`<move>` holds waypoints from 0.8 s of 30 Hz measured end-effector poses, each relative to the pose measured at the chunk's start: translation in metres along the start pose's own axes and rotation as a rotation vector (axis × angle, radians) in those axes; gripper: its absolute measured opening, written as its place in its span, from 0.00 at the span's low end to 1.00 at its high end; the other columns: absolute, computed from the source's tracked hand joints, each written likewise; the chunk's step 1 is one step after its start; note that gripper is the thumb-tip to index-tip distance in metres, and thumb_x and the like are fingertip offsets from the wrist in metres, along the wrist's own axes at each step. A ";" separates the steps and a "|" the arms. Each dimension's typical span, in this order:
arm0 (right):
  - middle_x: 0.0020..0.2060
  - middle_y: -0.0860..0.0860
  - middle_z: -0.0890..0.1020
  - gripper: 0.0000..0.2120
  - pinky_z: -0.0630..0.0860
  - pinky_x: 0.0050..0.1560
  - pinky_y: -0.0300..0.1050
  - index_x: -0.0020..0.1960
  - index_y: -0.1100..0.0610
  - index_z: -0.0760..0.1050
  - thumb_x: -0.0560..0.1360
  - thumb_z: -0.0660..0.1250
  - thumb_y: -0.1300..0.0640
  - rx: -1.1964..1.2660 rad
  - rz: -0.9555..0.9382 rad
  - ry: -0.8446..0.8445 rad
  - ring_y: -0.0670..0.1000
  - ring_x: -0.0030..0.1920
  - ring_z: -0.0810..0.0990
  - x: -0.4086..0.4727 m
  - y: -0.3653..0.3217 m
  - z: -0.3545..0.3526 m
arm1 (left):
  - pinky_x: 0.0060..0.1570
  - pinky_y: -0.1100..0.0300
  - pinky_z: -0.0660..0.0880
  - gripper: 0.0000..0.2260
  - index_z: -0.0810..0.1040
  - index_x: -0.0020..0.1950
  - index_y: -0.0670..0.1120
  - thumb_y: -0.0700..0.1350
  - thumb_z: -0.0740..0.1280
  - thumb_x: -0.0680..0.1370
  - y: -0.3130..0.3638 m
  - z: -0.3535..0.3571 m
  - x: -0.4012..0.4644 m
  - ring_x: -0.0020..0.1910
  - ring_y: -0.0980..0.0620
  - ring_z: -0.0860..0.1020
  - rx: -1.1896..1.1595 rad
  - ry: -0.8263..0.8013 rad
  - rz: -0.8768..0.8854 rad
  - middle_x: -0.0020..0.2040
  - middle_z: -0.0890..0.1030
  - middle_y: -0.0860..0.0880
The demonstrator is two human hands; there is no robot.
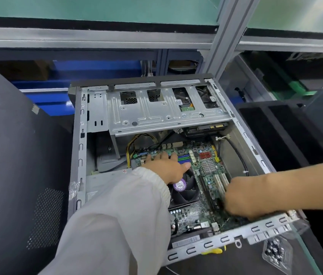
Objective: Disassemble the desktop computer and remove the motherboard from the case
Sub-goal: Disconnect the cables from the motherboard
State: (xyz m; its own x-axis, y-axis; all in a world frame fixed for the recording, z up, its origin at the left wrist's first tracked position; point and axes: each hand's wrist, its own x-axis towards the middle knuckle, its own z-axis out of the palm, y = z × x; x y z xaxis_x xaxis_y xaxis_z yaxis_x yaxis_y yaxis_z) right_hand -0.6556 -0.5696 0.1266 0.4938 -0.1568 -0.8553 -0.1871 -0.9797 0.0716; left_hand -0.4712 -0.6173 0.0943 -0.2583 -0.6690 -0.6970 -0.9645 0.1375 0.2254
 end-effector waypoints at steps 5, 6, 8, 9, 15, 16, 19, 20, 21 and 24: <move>0.42 0.59 0.81 0.11 0.69 0.38 0.46 0.45 0.62 0.76 0.79 0.61 0.56 0.193 0.189 0.111 0.58 0.43 0.81 -0.003 -0.001 -0.019 | 0.75 0.44 0.43 0.31 0.44 0.79 0.47 0.63 0.42 0.81 0.000 0.001 0.000 0.78 0.44 0.47 0.016 -0.006 0.006 0.79 0.45 0.43; 0.43 0.58 0.81 0.14 0.68 0.38 0.46 0.45 0.62 0.76 0.78 0.62 0.50 0.208 0.204 0.093 0.58 0.43 0.81 -0.002 -0.002 -0.023 | 0.75 0.44 0.43 0.31 0.44 0.79 0.47 0.63 0.42 0.81 0.000 0.001 0.001 0.78 0.44 0.47 0.020 -0.003 0.007 0.79 0.46 0.43; 0.45 0.58 0.80 0.15 0.70 0.39 0.46 0.48 0.61 0.76 0.77 0.64 0.49 0.215 0.216 0.061 0.58 0.45 0.80 0.000 -0.001 -0.030 | 0.75 0.44 0.44 0.31 0.44 0.79 0.47 0.63 0.42 0.81 0.000 0.000 -0.002 0.78 0.44 0.48 0.024 0.002 0.010 0.79 0.46 0.43; 0.46 0.58 0.79 0.11 0.71 0.40 0.48 0.49 0.61 0.75 0.77 0.64 0.52 0.187 0.227 0.085 0.58 0.46 0.80 -0.002 0.002 -0.034 | 0.75 0.44 0.44 0.31 0.44 0.79 0.47 0.62 0.42 0.81 0.001 -0.001 -0.004 0.77 0.44 0.48 0.027 0.000 0.011 0.79 0.47 0.43; 0.54 0.51 0.72 0.24 0.75 0.47 0.49 0.63 0.56 0.67 0.77 0.58 0.39 0.248 0.385 0.532 0.53 0.54 0.75 -0.008 0.035 -0.056 | 0.52 0.55 0.70 0.17 0.73 0.61 0.41 0.52 0.53 0.83 0.003 -0.041 -0.039 0.55 0.43 0.75 0.159 0.092 0.117 0.60 0.76 0.41; 0.56 0.51 0.70 0.32 0.74 0.51 0.48 0.67 0.57 0.64 0.74 0.58 0.34 0.315 0.376 0.578 0.52 0.56 0.72 -0.005 0.037 -0.055 | 0.50 0.55 0.70 0.15 0.74 0.56 0.41 0.50 0.55 0.83 -0.004 -0.053 -0.047 0.51 0.44 0.75 0.195 0.111 0.152 0.56 0.77 0.42; 0.63 0.51 0.66 0.48 0.69 0.60 0.46 0.73 0.58 0.56 0.66 0.59 0.26 0.353 0.350 0.611 0.52 0.61 0.66 0.011 0.034 -0.049 | 0.54 0.54 0.73 0.12 0.78 0.60 0.43 0.46 0.61 0.81 -0.030 -0.075 -0.064 0.52 0.48 0.76 0.231 0.080 0.209 0.57 0.78 0.47; 0.64 0.51 0.65 0.49 0.67 0.61 0.47 0.74 0.57 0.55 0.65 0.59 0.25 0.321 0.348 0.636 0.52 0.63 0.66 0.019 0.032 -0.045 | 0.57 0.54 0.73 0.12 0.78 0.61 0.44 0.46 0.62 0.80 -0.038 -0.077 -0.067 0.54 0.49 0.76 0.234 0.061 0.201 0.57 0.79 0.49; 0.65 0.51 0.65 0.49 0.65 0.62 0.47 0.74 0.57 0.55 0.65 0.59 0.25 0.307 0.344 0.662 0.52 0.64 0.65 0.026 0.030 -0.042 | 0.58 0.54 0.73 0.12 0.78 0.61 0.44 0.45 0.63 0.80 -0.045 -0.076 -0.066 0.55 0.49 0.77 0.244 0.039 0.182 0.58 0.79 0.49; 0.66 0.50 0.65 0.44 0.63 0.65 0.48 0.73 0.55 0.56 0.68 0.58 0.27 0.379 0.298 0.716 0.52 0.66 0.64 0.040 0.029 -0.033 | 0.58 0.52 0.74 0.12 0.79 0.60 0.43 0.47 0.64 0.80 -0.055 -0.069 -0.056 0.54 0.48 0.78 0.242 -0.066 0.119 0.56 0.81 0.47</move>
State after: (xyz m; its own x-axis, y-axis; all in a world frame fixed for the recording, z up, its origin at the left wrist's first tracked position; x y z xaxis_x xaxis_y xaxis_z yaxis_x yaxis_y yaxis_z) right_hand -0.6132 -0.6087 0.1112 0.7716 -0.5666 -0.2891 -0.6018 -0.7975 -0.0432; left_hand -0.4001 -0.6380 0.1684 -0.3655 -0.5895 -0.7203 -0.9103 0.3879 0.1445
